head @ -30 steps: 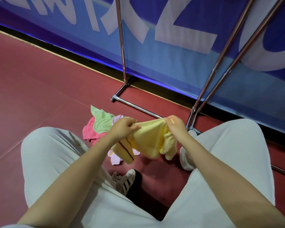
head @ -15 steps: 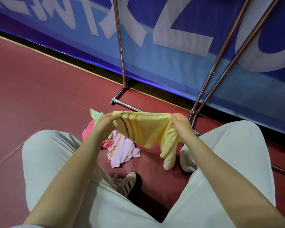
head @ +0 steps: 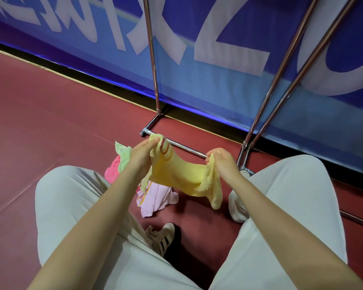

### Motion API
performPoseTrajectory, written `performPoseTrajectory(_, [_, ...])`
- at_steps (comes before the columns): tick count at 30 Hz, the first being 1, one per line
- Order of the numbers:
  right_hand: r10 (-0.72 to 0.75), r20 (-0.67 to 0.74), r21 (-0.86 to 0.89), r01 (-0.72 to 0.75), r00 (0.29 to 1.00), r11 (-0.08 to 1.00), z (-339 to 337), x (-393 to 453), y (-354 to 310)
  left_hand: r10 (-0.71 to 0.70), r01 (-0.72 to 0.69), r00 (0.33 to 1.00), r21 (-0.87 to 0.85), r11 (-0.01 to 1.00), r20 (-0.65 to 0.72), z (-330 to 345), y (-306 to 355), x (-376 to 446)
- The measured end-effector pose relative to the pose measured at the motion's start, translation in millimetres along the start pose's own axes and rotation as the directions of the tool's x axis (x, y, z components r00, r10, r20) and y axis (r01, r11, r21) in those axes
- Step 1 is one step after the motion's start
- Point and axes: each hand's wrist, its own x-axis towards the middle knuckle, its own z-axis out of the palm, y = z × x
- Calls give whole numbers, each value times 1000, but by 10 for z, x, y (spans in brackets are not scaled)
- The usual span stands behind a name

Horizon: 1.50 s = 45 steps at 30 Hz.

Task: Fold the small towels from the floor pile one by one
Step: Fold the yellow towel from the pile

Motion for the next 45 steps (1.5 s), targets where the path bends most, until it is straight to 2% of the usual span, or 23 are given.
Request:
performPoseTrajectory(4, [-117,-28,-385,97,993,918,25,81,87,32,-33,999,54,998,20,64,7,-39])
performPoseTrajectory(6, [-105,-43,-382,81,994,921,15,112,81,55,-56,998,48,997,23,115,11,-59])
performPoseTrajectory(9, [36,-61,-93,-42,997,995,33,70,6,67,-68,998,39,997,12,189,32,-103])
performPoseTrajectory(11, [114,-50,112,-108,992,988,55,20,-61,72,-72,997,55,996,9,206,26,-119])
performPoseTrajectory(13, [163,20,303,-161,986,939,79,-40,-145,91,-91,996,79,993,8,227,15,-134])
performPoseTrajectory(17, [141,151,547,-201,978,813,136,-144,-364,120,-113,991,117,987,-55,282,-15,-119])
performPoseTrajectory(21, [58,234,635,-197,971,747,193,-192,-478,193,-185,979,120,975,-59,329,-9,-175])
performPoseTrajectory(24, [-10,254,542,-134,967,830,269,-204,-547,242,-229,966,128,965,-90,351,-8,-201])
performPoseTrajectory(27, [-69,175,263,21,982,965,339,-181,-545,218,-208,973,118,971,-82,345,-26,-181])
performPoseTrajectory(29, [-163,112,39,160,980,986,362,-150,-495,205,-197,976,102,975,-76,341,-39,-182])
performPoseTrajectory(31, [-275,93,-114,285,957,952,381,-127,-470,190,-183,978,84,980,-84,336,-44,-188])
performPoseTrajectory(33, [-319,119,-112,332,940,937,395,-107,-469,181,-177,980,57,983,-81,329,-42,-193])
performPoseTrajectory(38, [-251,219,-22,261,943,965,429,-145,-523,161,-161,983,3,987,-91,300,-27,-170])
performPoseTrajectory(42, [-263,191,134,240,946,961,471,-163,-566,125,-130,988,-54,990,-85,327,-11,-182])
performPoseTrajectory(45, [-208,205,271,149,956,951,510,-187,-588,92,-92,996,-142,986,-6,367,-6,-203])
